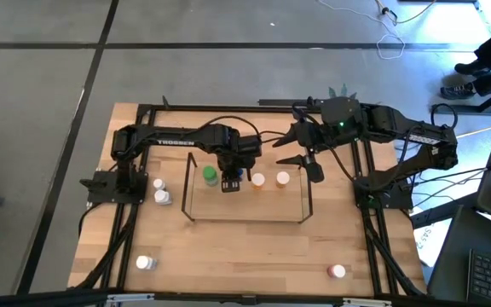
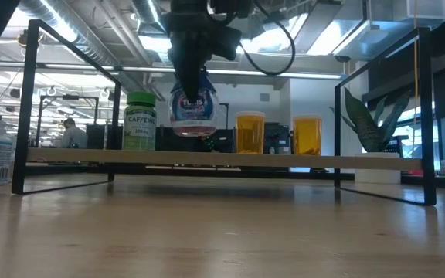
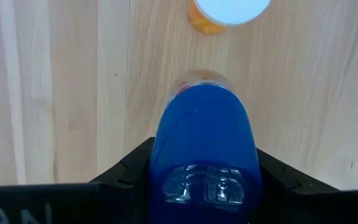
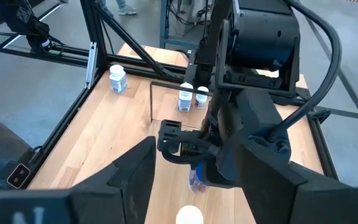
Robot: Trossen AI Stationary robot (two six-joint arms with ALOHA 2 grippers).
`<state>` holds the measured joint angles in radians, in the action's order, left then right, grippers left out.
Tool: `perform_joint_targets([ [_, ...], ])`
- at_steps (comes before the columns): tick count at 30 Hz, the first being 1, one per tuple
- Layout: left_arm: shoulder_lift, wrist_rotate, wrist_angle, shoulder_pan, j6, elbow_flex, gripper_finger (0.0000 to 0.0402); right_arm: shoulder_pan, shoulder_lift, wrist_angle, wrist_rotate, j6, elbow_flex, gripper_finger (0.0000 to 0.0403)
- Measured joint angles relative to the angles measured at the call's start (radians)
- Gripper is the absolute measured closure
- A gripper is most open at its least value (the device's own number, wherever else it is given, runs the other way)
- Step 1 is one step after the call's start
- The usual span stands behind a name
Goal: Pick and place medicine bottles onto shelf by color
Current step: Put the blue pill bottle on the shelf
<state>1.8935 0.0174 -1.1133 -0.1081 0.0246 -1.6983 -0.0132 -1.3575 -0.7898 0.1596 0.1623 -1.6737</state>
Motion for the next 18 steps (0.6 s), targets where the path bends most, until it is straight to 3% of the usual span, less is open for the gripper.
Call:
perform_joint_targets([
  [18,0.0,-0.001,0.086,0.0,-0.008,0.088,0.0235,0.0,0.0,-0.003,-0.001,0.005,0.0,0.0189],
])
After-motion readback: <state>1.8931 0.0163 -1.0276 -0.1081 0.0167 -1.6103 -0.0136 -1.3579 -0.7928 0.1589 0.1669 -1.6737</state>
